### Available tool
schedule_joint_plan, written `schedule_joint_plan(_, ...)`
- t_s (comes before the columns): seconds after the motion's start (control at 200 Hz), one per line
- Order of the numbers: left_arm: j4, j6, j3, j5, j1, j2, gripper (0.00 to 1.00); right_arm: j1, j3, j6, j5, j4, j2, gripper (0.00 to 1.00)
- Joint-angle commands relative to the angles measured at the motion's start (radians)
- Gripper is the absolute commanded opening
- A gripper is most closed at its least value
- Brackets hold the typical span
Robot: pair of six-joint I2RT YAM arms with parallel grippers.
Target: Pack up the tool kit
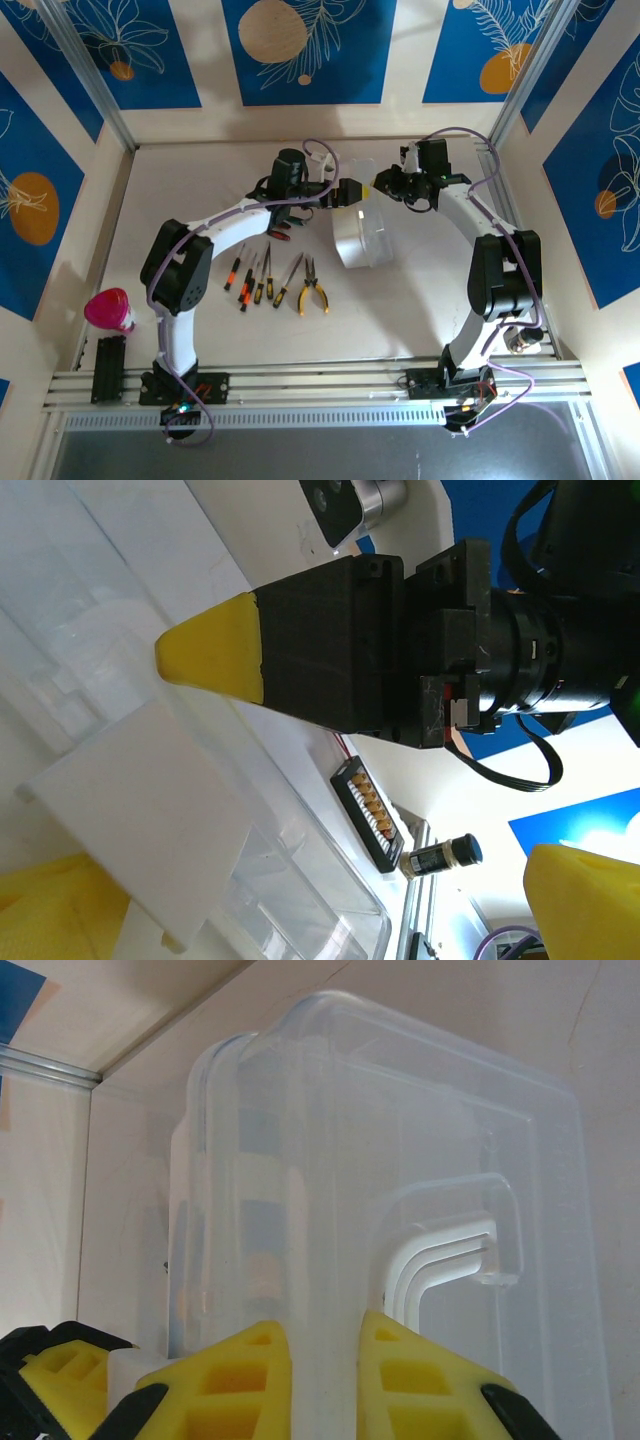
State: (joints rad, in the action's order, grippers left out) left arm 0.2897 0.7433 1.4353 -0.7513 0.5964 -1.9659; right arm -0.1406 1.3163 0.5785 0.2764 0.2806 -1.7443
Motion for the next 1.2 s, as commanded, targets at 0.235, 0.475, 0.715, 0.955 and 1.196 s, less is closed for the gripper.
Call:
schedule_joint_plan(0.235, 0.011, -0.023, -0.162, -0.068, 0.010, -0.028, 1.00, -0.051, 0.042, -0.050, 0.035, 0.255, -0.021, 0.02)
schedule_joint_plan(0.475, -0.006, -0.058, -0.210, -0.062, -0.024, -0.014, 0.99, -0.067, 0.126, -0.068, 0.013, 0.320, -0.015, 0.02)
schedule_joint_plan(0.715, 0.005, -0.072, -0.226, -0.072, -0.042, -0.029, 0.99, -0.099, 0.219, -0.077, -0.020, 0.382, -0.044, 0.03)
schedule_joint_plan(0.955, 0.028, -0.068, -0.208, -0.082, -0.044, -0.060, 0.99, -0.111, 0.314, -0.090, -0.045, 0.446, -0.063, 0.03)
schedule_joint_plan(1.196, 0.060, -0.053, -0.182, -0.092, -0.050, -0.092, 0.99, -0.123, 0.377, -0.100, -0.061, 0.487, -0.084, 0.03)
